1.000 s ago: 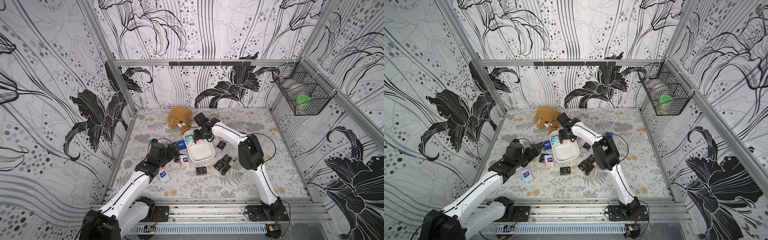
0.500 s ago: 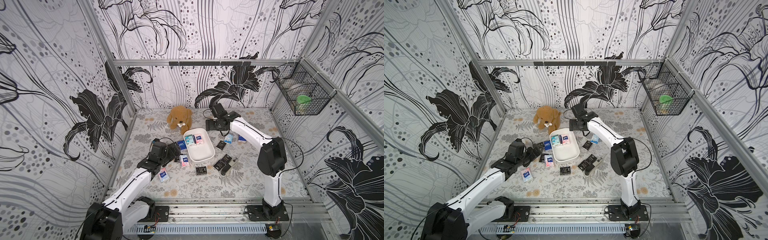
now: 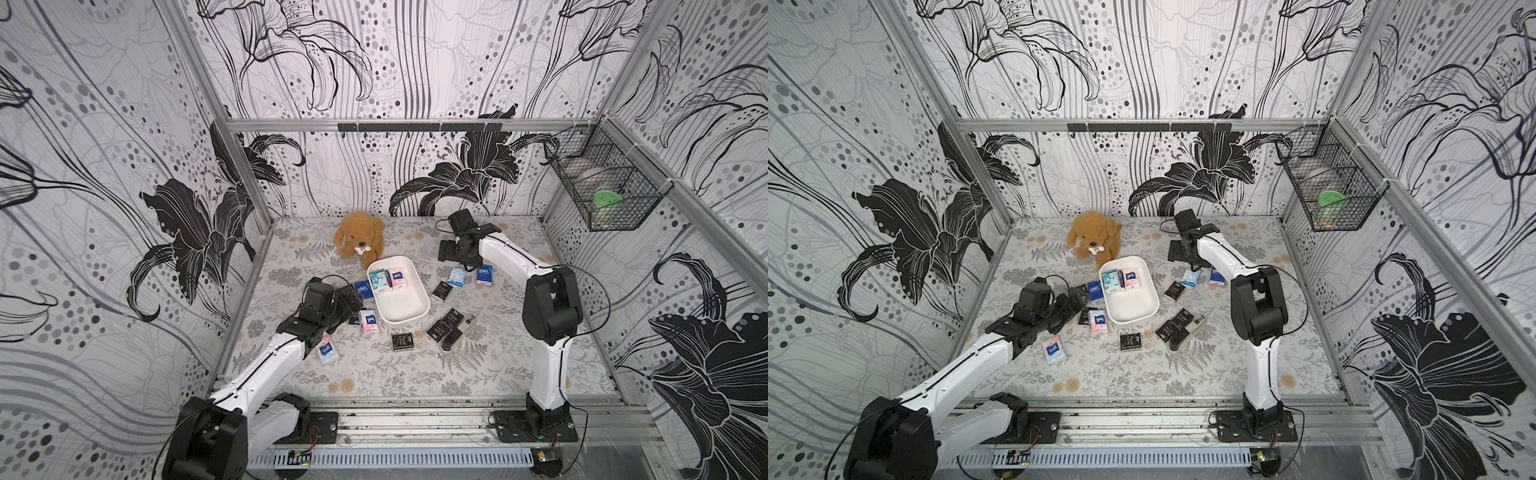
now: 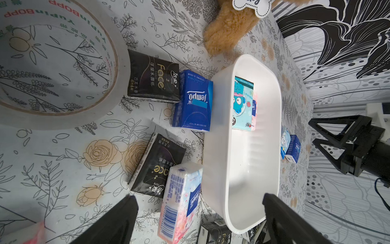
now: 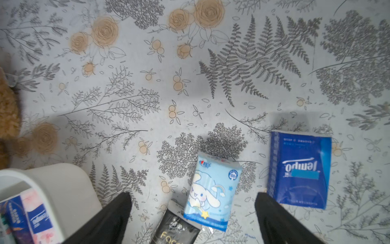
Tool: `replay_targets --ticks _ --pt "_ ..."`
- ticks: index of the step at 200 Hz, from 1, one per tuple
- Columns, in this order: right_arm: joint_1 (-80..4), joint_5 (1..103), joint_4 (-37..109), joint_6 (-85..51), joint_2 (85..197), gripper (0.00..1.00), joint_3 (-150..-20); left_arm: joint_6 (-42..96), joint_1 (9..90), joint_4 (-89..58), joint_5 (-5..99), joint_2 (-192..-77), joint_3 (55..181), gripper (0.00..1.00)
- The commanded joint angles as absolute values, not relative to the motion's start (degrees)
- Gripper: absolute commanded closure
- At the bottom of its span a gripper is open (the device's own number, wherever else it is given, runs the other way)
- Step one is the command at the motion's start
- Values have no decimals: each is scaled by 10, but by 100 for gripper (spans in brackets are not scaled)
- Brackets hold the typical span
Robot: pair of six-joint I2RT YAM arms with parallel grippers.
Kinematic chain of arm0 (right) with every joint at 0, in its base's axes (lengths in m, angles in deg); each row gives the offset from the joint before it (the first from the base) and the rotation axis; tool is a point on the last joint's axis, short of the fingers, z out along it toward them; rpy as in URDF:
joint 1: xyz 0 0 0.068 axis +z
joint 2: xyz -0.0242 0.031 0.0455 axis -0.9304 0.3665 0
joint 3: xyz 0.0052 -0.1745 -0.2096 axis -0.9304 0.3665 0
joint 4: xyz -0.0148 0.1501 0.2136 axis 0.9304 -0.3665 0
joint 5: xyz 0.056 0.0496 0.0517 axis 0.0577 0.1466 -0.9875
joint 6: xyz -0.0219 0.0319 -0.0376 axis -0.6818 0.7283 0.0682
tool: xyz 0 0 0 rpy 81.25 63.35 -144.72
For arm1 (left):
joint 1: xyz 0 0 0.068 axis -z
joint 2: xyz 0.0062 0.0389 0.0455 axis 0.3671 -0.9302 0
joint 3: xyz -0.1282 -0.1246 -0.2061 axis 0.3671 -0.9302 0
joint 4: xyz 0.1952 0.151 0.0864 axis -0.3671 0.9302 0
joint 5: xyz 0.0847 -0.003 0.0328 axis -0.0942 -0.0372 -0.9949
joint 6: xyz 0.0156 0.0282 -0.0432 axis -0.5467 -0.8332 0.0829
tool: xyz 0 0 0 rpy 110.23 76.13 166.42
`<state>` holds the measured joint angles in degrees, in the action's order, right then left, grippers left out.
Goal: Put the pocket tissues into the storage box
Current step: Pick up the pocket tissues from the center of the board.
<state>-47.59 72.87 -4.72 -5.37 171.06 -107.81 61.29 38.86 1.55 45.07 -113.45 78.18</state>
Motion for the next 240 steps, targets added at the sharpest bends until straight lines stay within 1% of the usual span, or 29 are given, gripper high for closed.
replay_targets --ticks 1,49,78,101,135,160,197,240 --pt "-477 723 -51 -18 1737 3 -1060 616 391 -11 454 -1134 790 3" --pt "-477 734 -48 3 1756 3 -1043 615 391 -10 453 -1131 787 3" --pt "-477 741 -42 9 1759 7 -1026 616 390 -9 453 -1130 787 3" --pt "-477 740 -35 11 1760 13 -1011 615 391 -9 451 -1128 787 3" --pt "-477 735 -29 8 1760 30 -1007 616 391 -7 450 -1123 787 3" --pt "-477 737 -32 2 1755 39 -1008 616 391 -5 449 -1121 788 3" --pt "-477 743 -38 -9 1724 42 -1008 612 391 -7 449 -1122 789 3" --pt "-462 712 -38 -43 1675 43 -1018 621 391 -24 447 -1127 782 3"
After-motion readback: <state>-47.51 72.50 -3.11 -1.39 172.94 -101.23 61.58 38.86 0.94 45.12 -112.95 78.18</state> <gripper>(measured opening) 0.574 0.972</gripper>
